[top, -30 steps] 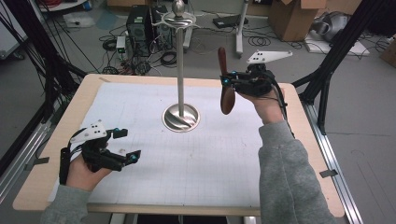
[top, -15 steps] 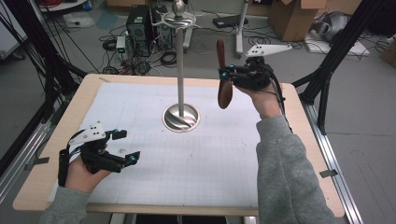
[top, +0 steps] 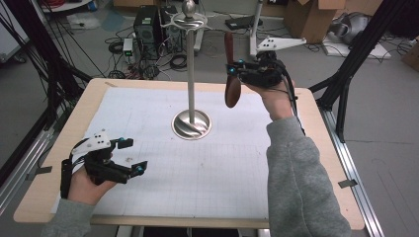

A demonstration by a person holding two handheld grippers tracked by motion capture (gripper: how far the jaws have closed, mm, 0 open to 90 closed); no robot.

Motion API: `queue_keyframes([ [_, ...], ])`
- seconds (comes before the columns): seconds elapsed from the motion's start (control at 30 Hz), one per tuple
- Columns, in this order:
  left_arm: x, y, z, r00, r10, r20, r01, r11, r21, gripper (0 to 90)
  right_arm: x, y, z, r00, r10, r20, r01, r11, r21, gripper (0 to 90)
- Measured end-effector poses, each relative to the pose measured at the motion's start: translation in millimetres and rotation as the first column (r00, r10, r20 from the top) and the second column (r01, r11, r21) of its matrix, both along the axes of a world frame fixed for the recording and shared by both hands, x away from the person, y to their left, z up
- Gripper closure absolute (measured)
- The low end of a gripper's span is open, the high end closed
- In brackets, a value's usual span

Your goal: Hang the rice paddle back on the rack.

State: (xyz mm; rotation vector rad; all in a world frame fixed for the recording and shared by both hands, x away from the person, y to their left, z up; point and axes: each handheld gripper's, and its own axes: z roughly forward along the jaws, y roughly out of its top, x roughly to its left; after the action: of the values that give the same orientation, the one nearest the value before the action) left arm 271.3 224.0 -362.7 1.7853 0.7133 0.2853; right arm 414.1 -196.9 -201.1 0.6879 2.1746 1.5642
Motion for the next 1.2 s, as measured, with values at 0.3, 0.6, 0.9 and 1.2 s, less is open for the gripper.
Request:
queue_keyframes([
  [0.3,-1.3,2.1,0.8,1.0,0.001,0.002,-0.001,1.0,-0.01,1.7,3.3,4.3,3.4,1.0,0.003,0.003,-0.003,1.0,0.021,77.7],
  [0.6,-0.7,1.6,-0.6,1.0,0.003,-0.003,-0.003,1.0,-0.006,1.8,7.0,7.7,3.8,1.0,0.001,0.01,-0.002,0.999,0.032,77.7],
  [0.9,-2.6,2.9,-0.3,1.0,0.004,-0.001,-0.004,1.0,-0.007,1.7,8.4,13.4,9.8,0.9998,0.003,0.018,-0.004,1.0,0.028,77.7],
  [1.2,-3.8,4.4,0.0,1.0,0.008,0.003,-0.008,0.9999,-0.008,1.7,9.0,19.2,11.7,0.9998,0.004,0.021,-0.004,1.0,0.024,77.7],
])
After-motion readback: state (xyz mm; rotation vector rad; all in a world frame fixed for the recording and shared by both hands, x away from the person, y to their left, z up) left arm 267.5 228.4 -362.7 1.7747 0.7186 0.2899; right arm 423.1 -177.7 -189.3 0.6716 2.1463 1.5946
